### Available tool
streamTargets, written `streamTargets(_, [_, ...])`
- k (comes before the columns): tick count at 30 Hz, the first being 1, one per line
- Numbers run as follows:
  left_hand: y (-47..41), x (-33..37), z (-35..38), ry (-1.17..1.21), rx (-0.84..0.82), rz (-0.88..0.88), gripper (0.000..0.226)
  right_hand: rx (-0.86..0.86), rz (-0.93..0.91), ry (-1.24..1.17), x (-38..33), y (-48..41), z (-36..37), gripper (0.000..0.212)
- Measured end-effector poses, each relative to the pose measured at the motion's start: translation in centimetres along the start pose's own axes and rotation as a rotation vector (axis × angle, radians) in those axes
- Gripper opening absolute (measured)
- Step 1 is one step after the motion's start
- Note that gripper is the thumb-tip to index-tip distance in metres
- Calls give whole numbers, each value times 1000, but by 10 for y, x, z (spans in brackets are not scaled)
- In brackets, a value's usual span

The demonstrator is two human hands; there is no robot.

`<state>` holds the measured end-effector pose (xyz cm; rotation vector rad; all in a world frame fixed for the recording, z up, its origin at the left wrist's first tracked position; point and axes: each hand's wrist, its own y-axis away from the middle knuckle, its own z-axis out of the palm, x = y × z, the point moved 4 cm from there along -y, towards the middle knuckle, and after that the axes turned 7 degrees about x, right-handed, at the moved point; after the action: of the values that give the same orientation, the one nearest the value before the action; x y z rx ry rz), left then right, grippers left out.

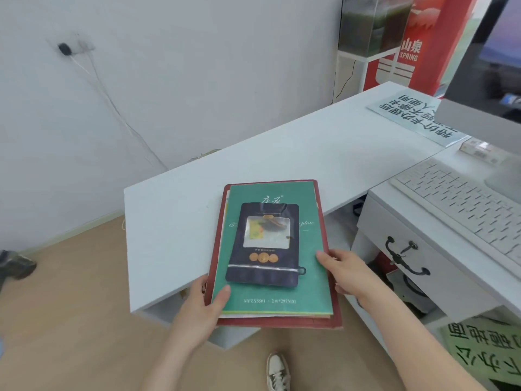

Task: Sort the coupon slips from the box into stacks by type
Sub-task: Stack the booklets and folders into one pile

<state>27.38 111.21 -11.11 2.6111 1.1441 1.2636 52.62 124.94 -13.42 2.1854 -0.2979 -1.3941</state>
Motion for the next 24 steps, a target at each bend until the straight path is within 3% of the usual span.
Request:
streamTargets(3, [4, 6, -5, 165, -53, -74, 15, -57, 68, -7, -3, 2, 10, 54])
streamTargets(4, [1, 10, -5, 169, -83, -78, 18, -67, 67, 35, -6, 2, 15, 70])
streamTargets(6, [-10, 10, 0, 115, -125, -109, 42, -53, 30, 159, -7, -2, 27, 110])
streamTargets(7, [-17, 7, 3, 73, -129, -129, 56, -26, 15, 239, -8, -3, 31, 119])
streamTargets(10, [-33, -3, 9, -18, -73, -154, 97, 104, -35, 400, -10, 1, 34, 108])
streamTargets(12, [-34, -7, 12, -20, -28, -152, 105, 122, -44, 412, -9, 12, 28, 102])
streamTargets(19, [41, -1, 59, 67, -45, -69, 71, 188, 90, 236, 74, 56, -21, 103])
streamTargets(24, [85, -4, 104, 20, -68, 40, 67, 248, 167, 57, 169, 73, -47, 112])
